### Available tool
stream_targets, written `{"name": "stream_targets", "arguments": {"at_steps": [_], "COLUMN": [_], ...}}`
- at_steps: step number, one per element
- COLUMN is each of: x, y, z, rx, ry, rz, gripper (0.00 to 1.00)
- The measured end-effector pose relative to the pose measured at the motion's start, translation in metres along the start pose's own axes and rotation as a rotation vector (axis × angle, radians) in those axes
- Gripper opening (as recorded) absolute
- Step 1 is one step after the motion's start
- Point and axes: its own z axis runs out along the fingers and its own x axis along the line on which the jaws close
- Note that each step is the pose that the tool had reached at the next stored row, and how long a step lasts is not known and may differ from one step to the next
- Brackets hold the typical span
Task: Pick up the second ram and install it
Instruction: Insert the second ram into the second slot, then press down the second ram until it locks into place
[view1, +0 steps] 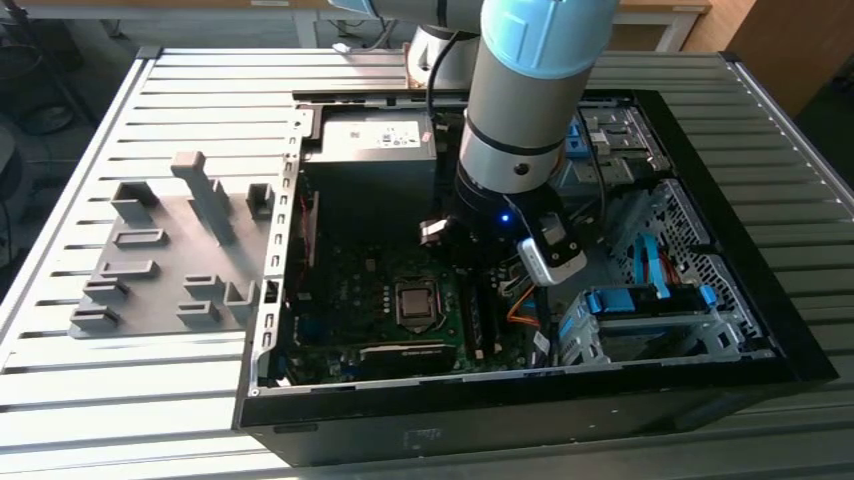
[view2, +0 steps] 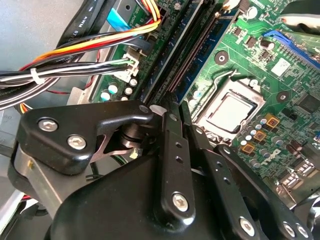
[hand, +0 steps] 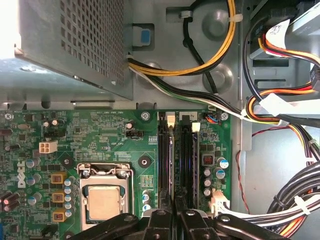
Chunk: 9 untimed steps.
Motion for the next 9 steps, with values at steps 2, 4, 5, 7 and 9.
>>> {"name": "stream_targets", "arguments": {"at_steps": [2, 4, 5, 7, 9], "x": [0.0, 0.0001, 0.0001, 0.0, 0.0], "y": [0.0, 0.0, 0.0, 0.0, 0.0], "z": [0.0, 0.0005, 0.0009, 0.0017, 0.0021], "rx": [-0.0001, -0.0001, 0.0, 0.0002, 0.0005], "ry": [0.0, 0.0, 0.0, -0.0001, -0.0001], "rz": [0.0, 0.0, -0.001, -0.004, -0.008], "gripper": [0.14, 0.14, 0.14, 0.14, 0.14]}}
